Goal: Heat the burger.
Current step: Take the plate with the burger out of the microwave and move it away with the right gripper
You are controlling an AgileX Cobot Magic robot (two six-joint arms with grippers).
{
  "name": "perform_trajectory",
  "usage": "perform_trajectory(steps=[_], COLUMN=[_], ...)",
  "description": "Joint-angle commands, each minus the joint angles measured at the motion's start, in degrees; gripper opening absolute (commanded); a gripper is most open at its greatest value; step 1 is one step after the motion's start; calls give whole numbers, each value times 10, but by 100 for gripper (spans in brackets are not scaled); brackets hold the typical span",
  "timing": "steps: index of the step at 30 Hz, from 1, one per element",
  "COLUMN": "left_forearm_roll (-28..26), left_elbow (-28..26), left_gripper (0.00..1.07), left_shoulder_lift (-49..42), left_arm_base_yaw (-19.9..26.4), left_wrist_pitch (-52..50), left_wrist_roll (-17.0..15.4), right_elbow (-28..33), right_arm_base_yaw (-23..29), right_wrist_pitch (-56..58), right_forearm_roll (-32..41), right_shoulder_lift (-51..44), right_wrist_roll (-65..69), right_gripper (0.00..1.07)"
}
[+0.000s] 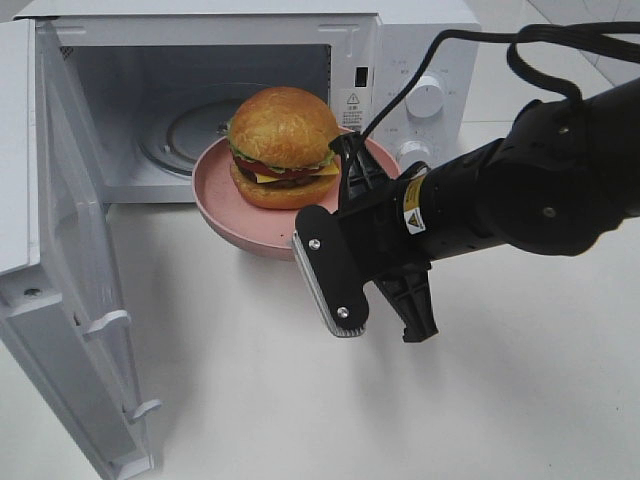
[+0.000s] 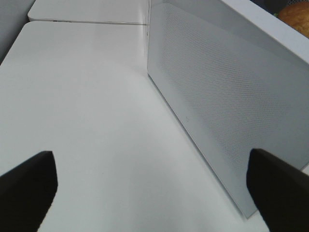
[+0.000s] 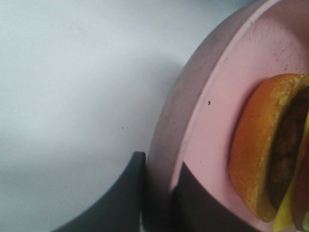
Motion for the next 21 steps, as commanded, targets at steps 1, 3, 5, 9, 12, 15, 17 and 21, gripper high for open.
perform_trajectory(steps=[1,3,5,9,12,15,17,21], left_forearm_roll=[0,0,0,0,0,0,0,0], left_elbow=[3,3,3,3,3,3,3,3], left_gripper=[102,102,102,102,102,102,102,102], left_shoulder_lift=[-11,-11,-11,-11,-11,-11,-11,-11], left_arm_base_yaw=[2,2,2,2,2,2,2,2], left_wrist_pitch=[1,1,1,1,1,1,1,1], left_wrist_roll=[-3,-3,-3,-3,-3,-3,-3,-3], right_elbow=[11,26,40,69,91,105,128,147], right_arm_base_yaw=[-2,-2,-2,-2,-2,-2,-2,-2], right_wrist_pitch=[-53,-61,-62,-57,-47,-42,-42,-41], right_forearm_roll=[1,1,1,1,1,1,1,1], right_shoulder_lift=[-32,-48,-62,-103,-129,-147,-174,-201], right_wrist_roll=[5,5,5,7,9,9,9,9], right_gripper=[0,0,0,0,0,0,0,0])
